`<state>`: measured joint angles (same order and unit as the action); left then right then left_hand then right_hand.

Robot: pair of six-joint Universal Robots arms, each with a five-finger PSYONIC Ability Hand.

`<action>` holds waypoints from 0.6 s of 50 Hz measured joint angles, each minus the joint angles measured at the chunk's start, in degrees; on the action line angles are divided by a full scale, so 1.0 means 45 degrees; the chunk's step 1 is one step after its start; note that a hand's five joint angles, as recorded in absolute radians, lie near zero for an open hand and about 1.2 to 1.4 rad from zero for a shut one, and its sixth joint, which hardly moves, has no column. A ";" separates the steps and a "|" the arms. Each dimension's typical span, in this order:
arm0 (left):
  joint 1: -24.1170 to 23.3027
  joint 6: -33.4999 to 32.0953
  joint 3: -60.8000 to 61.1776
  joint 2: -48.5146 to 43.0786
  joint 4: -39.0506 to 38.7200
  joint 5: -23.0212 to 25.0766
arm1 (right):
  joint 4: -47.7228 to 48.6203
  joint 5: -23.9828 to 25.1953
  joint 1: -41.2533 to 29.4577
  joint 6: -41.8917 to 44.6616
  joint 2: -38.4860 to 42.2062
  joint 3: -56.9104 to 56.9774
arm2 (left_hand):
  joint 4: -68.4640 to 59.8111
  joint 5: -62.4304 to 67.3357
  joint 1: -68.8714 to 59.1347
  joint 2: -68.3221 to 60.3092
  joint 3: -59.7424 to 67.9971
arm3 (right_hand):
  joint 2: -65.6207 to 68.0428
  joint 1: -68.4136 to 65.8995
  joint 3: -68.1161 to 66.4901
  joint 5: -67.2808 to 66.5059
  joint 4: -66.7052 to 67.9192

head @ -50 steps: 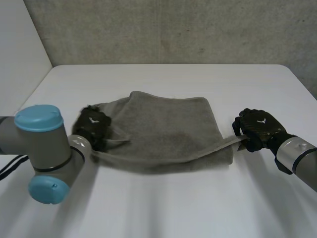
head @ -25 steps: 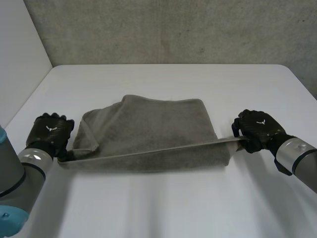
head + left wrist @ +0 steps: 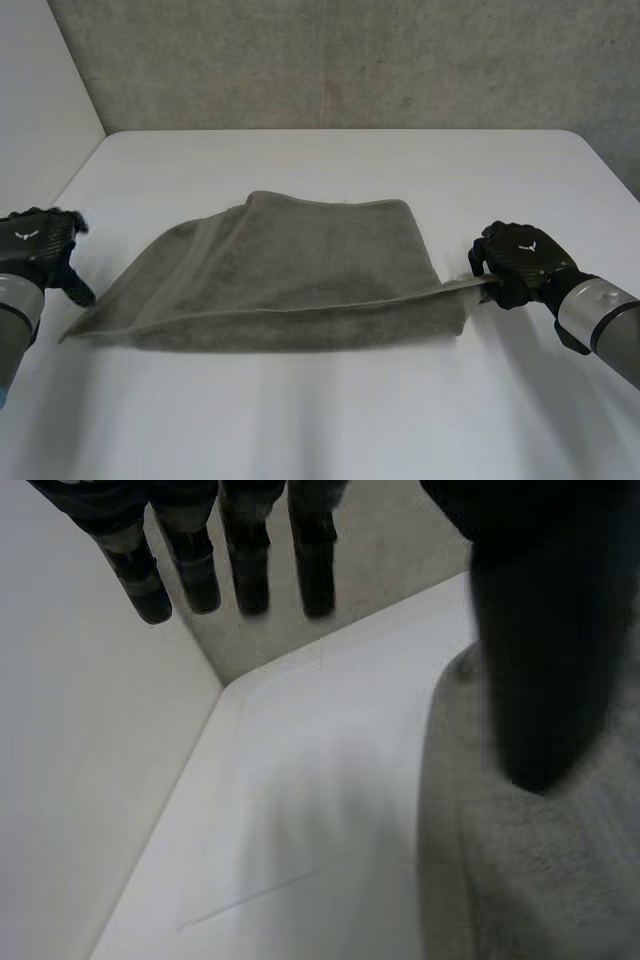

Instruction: Fold the towel.

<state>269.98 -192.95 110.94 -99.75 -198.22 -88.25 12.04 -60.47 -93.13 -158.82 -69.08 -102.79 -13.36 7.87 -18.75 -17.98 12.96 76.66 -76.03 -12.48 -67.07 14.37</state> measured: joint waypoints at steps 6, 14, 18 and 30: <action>-0.0314 -0.0021 0.0335 0.0525 0.0006 0.0831 | -0.0008 0.0000 -0.0006 0.0000 0.0000 -0.0009 | 0.0000 -0.1093 0.0993 0.0917 0.0001 | 0.0000 0.0000 0.0000 -0.0001 0.0000; -0.0882 -0.0211 0.0712 0.0769 0.0188 0.2538 | -0.0019 0.0000 -0.0016 0.0000 0.0000 -0.0019 | 0.0000 -0.1093 0.0993 0.0918 0.0000 | 0.0000 0.0000 0.0001 0.0000 0.0000; -0.0960 -0.0490 0.0813 0.0798 0.0673 0.3807 | -0.0021 0.0000 -0.0016 0.0000 0.0001 -0.0025 | 0.0000 -0.1093 0.0993 0.0918 0.0000 | 0.0000 0.0000 0.0000 -0.0001 0.0000; -0.0578 -0.2508 0.0577 -0.0119 0.2014 0.4585 | -0.0021 0.0001 -0.0001 0.0000 -0.0012 -0.0011 | 0.0000 -0.1091 0.0993 0.0918 0.0000 | 0.0000 0.0000 0.0000 0.0000 0.0000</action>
<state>267.38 -204.24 113.54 -100.28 -189.16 -67.62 11.95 -60.47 -93.14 -158.82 -69.14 -102.84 -13.36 2.97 -14.28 -13.85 12.96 76.66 -76.03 -12.48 -67.07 14.37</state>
